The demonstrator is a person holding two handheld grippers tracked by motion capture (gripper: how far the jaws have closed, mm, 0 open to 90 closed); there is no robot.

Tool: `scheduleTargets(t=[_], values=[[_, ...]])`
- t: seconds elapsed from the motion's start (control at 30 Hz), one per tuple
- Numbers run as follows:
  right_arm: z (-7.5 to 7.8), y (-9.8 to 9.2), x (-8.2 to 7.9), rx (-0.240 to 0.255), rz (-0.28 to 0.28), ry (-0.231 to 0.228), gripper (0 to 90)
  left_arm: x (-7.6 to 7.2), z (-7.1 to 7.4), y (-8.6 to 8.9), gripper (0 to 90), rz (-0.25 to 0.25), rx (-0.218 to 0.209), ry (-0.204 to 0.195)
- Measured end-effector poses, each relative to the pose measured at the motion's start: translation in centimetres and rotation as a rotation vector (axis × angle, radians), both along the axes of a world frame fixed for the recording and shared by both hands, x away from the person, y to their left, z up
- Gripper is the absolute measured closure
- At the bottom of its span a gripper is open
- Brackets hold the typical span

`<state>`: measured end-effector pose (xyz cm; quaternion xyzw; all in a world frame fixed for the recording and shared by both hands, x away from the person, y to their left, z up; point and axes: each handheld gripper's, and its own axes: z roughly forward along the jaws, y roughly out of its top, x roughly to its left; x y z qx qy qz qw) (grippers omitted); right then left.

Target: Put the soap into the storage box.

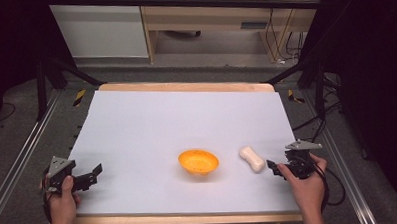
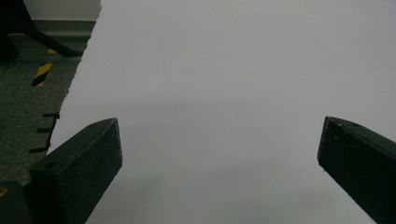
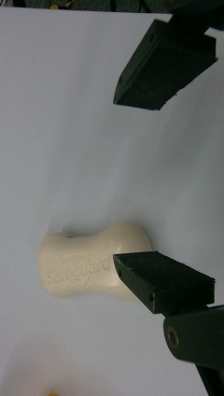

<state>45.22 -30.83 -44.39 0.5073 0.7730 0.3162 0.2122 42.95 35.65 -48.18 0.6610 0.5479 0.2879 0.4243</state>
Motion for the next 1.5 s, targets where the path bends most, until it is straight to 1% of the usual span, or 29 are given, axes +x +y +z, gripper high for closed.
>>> scheduleTargets(t=[0.03, 0.07, 0.13, 0.17, 0.2, 0.27, 0.33, 0.37, 0.4, 0.53, 0.57, 0.6, 0.67, 0.77, 0.8, 0.83, 0.97, 1.0, 1.03, 1.07, 1.1, 1.17, 1.27, 1.4, 1.43, 1.5], values=[[0.0, 0.0, 0.0, 0.000, 0.000, 0.000, 21.4, 0.0, 0.0, 0.0, 0.0, 0.000, 0.000, 0.000], [0.5, 0.4, 0.3, -0.010, 0.017, 0.031, 21.6, 0.0, 0.0, 0.0, 0.0, -0.003, 0.003, 0.001], [0.8, 0.8, 0.6, -0.031, 0.032, 0.043, 21.7, 0.0, 0.0, 0.0, 0.0, -0.002, 0.002, 0.001], [0.9, 1.0, 0.8, -0.029, 0.034, 0.062, 22.1, 0.0, 0.0, 0.1, 0.0, -0.003, 0.004, 0.001], [0.9, 1.2, 1.0, -0.051, 0.050, 0.067, 22.3, 0.0, 0.0, 0.0, 0.0, -0.001, 0.000, 0.000], [1.1, 1.6, 1.3, -0.048, 0.058, 0.105, 22.3, 0.0, 0.0, 0.1, 0.0, -0.004, 0.003, 0.001], [1.1, 1.9, 1.7, -0.060, 0.063, 0.132, 22.3, 0.0, 0.0, 0.0, 0.0, -0.002, -0.004, 0.003], [1.1, 2.0, 1.8, -0.070, 0.071, 0.132, 22.3, 0.0, 0.0, 0.0, 0.0, -0.002, -0.003, 0.004], [1.3, 2.2, 1.9, -0.063, 0.073, 0.144, 22.1, 0.0, 0.0, 0.0, 0.0, 0.000, -0.006, 0.003], [1.5, 2.8, 2.2, -0.071, 0.090, 0.150, 21.8, 0.0, 0.0, 0.0, 0.0, 0.000, -0.004, 0.004], [1.8, 3.3, 2.4, -0.086, 0.101, 0.162, 21.8, 0.0, 0.0, 0.0, 0.0, 0.000, -0.004, 0.003], [1.9, 3.6, 2.5, -0.095, 0.109, 0.161, 21.8, 0.0, 0.0, 0.0, 0.0, 0.000, -0.005, 0.003], [2.2, 4.0, 2.7, -0.091, 0.115, 0.178, 21.8, 0.0, 0.0, 0.0, 0.0, -0.002, -0.004, 0.004], [2.3, 4.4, 3.0, -0.104, 0.114, 0.191, 21.9, 0.0, 0.0, 0.0, 0.0, -0.001, -0.007, 0.003], [2.3, 4.8, 3.3, -0.108, 0.115, 0.210, 21.8, 0.0, 0.0, 0.0, 0.0, -0.002, -0.007, 0.004], [2.3, 4.8, 3.3, -0.108, 0.115, 0.210, 21.8, 0.0, 0.0, 0.0, 0.0, -0.002, -0.007, 0.004], [1.9, 5.6, 4.2, -0.136, 0.130, 0.236, 21.6, 0.0, 0.0, 0.1, 0.0, -0.003, -0.007, 0.005], [1.8, 5.7, 4.5, -0.146, 0.136, 0.235, 21.6, 0.0, 0.0, 0.1, 0.0, -0.003, -0.007, 0.005], [1.8, 5.7, 4.5, -0.146, 0.136, 0.235, 21.6, 0.0, 0.0, 0.1, 0.0, -0.004, -0.006, 0.005], [1.7, 6.0, 4.8, -0.141, 0.145, 0.253, 21.6, 0.0, 0.0, 0.1, 0.0, -0.003, -0.007, 0.004], [1.7, 6.0, 4.8, -0.141, 0.145, 0.253, 21.6, 0.0, 0.0, 0.1, 0.0, -0.003, -0.007, 0.004], [1.2, 6.4, 5.3, -0.152, 0.158, 0.276, 21.5, 0.0, 0.0, 0.1, 0.0, -0.002, -0.008, 0.004], [0.7, 6.8, 5.7, -0.161, 0.162, 0.288, 21.4, 0.0, 0.0, 0.1, 0.0, -0.002, -0.008, 0.004], [0.3, 7.0, 6.2, -0.158, 0.160, 0.301, 24.3, 0.0, 0.0, 0.1, 0.0, -0.003, -0.009, 0.003], [0.0, 7.1, 6.4, -0.157, 0.167, 0.316, 26.0, 0.0, 0.0, 0.1, 0.0, -0.003, -0.009, 0.003], [-0.2, 7.2, 6.6, -0.166, 0.173, 0.326, 27.9, 0.0, 0.0, 0.1, 0.0, -0.003, -0.007, 0.003]])
